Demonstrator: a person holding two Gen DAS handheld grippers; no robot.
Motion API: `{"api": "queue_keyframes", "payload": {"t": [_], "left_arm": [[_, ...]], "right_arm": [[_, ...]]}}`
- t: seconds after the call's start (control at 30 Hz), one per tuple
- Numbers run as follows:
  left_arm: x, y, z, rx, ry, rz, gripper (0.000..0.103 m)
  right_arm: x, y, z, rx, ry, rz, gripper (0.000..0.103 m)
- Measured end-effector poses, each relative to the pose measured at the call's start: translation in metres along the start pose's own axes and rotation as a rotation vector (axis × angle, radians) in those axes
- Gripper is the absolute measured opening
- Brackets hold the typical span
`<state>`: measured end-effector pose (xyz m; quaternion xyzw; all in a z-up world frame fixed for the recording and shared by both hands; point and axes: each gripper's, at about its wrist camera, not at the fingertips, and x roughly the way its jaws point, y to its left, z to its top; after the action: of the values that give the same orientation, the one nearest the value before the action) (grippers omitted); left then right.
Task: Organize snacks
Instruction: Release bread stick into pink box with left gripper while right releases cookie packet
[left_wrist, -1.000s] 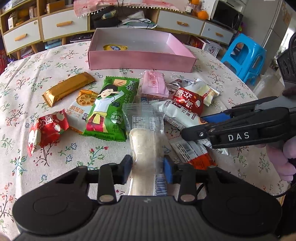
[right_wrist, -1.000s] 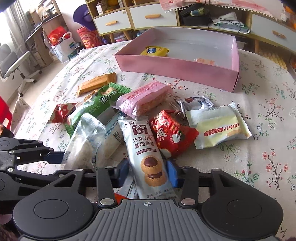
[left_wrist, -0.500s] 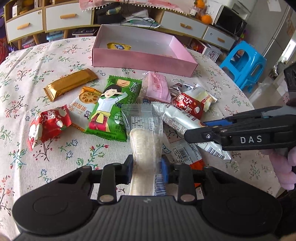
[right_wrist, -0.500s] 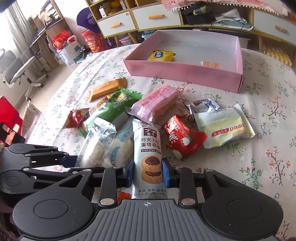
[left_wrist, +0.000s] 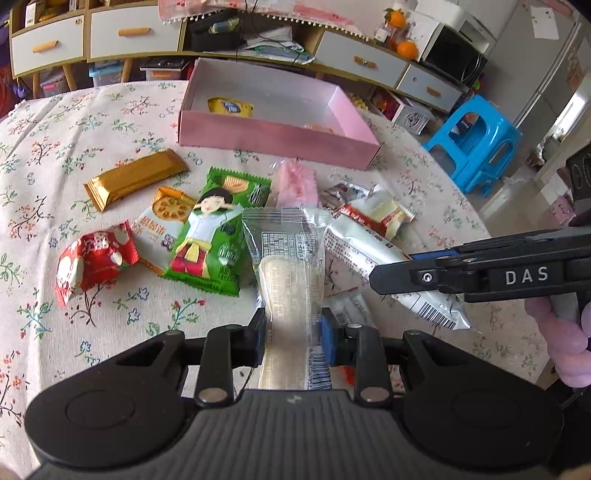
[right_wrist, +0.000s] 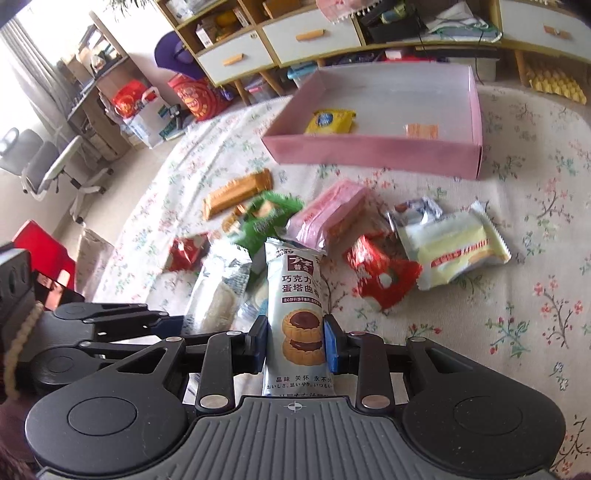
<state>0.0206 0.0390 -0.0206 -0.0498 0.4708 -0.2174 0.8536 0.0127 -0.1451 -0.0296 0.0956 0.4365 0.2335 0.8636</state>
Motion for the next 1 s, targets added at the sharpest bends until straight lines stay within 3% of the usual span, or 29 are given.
{"api": "queue_keyframes", "payload": {"t": [0.6, 1.0], "left_arm": [[-0.003, 0.007, 0.056, -0.116, -0.103, -0.015, 0.026], [0.016, 0.007, 0.093, -0.184, -0.150, 0.001, 0.026]], "right_arm": [[-0.033, -0.027, 0.053, 0.134, -0.159, -0.025, 0.030], [-0.023, -0.055, 0.082, 0.244, -0.215, -0.086, 0.030]]}}
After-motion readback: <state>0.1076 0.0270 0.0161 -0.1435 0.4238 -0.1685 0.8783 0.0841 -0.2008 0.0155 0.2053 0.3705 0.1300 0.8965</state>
